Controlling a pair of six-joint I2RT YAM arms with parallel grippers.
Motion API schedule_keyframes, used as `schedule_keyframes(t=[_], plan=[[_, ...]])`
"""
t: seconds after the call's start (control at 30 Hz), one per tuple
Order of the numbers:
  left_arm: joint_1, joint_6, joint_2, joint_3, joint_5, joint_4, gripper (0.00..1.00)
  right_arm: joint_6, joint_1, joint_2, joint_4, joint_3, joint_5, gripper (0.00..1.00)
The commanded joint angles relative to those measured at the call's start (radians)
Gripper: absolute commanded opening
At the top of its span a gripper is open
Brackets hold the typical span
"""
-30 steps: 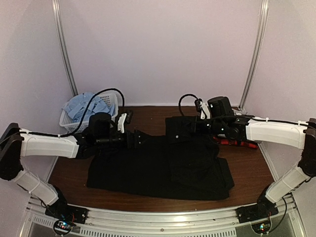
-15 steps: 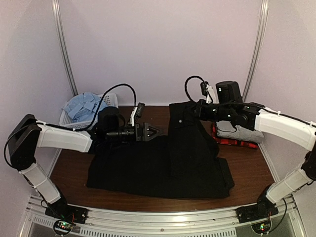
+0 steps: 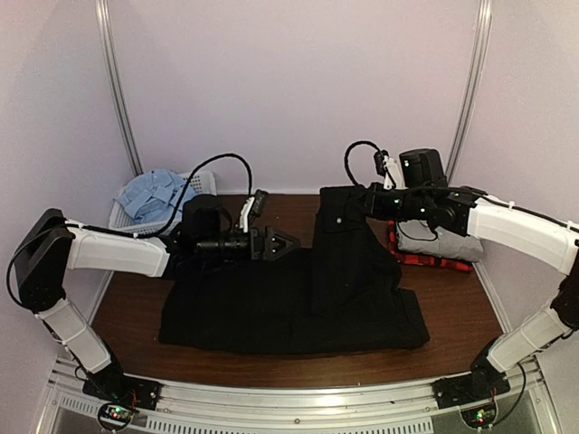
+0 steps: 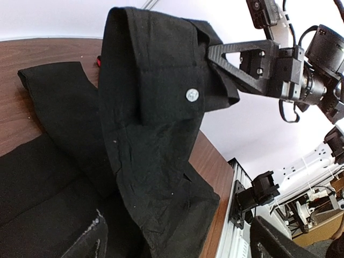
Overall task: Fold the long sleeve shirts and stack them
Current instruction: Adjust the sleeve of the 1/3-folded shirt.
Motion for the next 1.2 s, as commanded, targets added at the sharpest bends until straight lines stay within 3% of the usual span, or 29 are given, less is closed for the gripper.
schedule_keyframes(t=[0.0,0.27,0.5,0.8,1.17], plan=[[-0.016,0.064,-0.007,0.042,-0.004,-0.008,0.93,0.029,0.004,-0.028,0.027,-0.037,-0.028,0.0],[-0.203,0.342,0.022,0.036,-0.021,-0.069,0.92,0.037,0.011,-0.079,-0.015,-0.06,-0.01,0.0],[-0.375,0.529,0.217,0.155,-0.094,-0.161,0.9,0.024,0.013,-0.087,-0.064,-0.073,-0.007,0.0],[-0.489,0.649,0.43,0.347,-0.2,-0.264,0.88,0.006,0.015,-0.094,-0.116,-0.071,0.003,0.0],[-0.564,0.739,0.485,0.392,-0.216,-0.366,0.82,0.01,0.03,-0.129,-0.175,-0.109,-0.003,0.0]])
